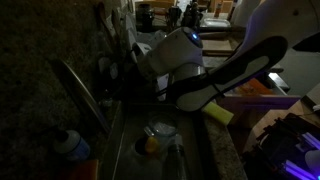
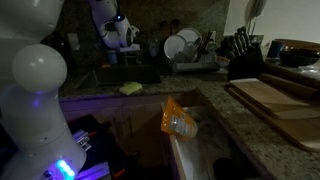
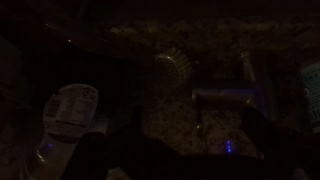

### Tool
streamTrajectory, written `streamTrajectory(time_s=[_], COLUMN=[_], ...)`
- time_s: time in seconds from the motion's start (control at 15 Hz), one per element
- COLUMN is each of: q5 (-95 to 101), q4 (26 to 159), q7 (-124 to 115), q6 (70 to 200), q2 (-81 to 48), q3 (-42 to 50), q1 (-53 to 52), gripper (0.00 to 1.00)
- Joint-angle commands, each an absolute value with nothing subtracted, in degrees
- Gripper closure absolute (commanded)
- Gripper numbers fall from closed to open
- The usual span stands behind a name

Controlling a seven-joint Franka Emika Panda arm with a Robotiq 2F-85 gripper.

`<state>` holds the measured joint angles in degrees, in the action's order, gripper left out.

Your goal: Open the tap

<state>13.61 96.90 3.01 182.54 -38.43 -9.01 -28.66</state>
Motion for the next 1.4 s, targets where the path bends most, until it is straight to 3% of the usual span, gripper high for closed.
streamTrajectory(time_s=[0.0, 0.2, 0.47, 0.73, 0.8, 1.33], q5=[11.9, 12.5, 10.0, 8.9, 9.0, 8.4], q4=[89.3, 84.4, 85.0, 85.3, 84.3, 84.2], q7=[5.9, 8.8, 8.5, 4.7, 6.6, 6.4], q6=[180.9, 178.8, 179.8, 178.2, 179.6, 179.6], q2=[-45.0, -50.6, -49.3, -47.4, -49.2, -51.0], q3=[-21.6, -33.9, -30.9, -20.3, -23.9, -22.8], q1=[-19.7, -12.8, -15.3, -20.6, -19.0, -19.8], gripper=[0.0, 0.0, 0.0, 0.0, 0.0, 0.0])
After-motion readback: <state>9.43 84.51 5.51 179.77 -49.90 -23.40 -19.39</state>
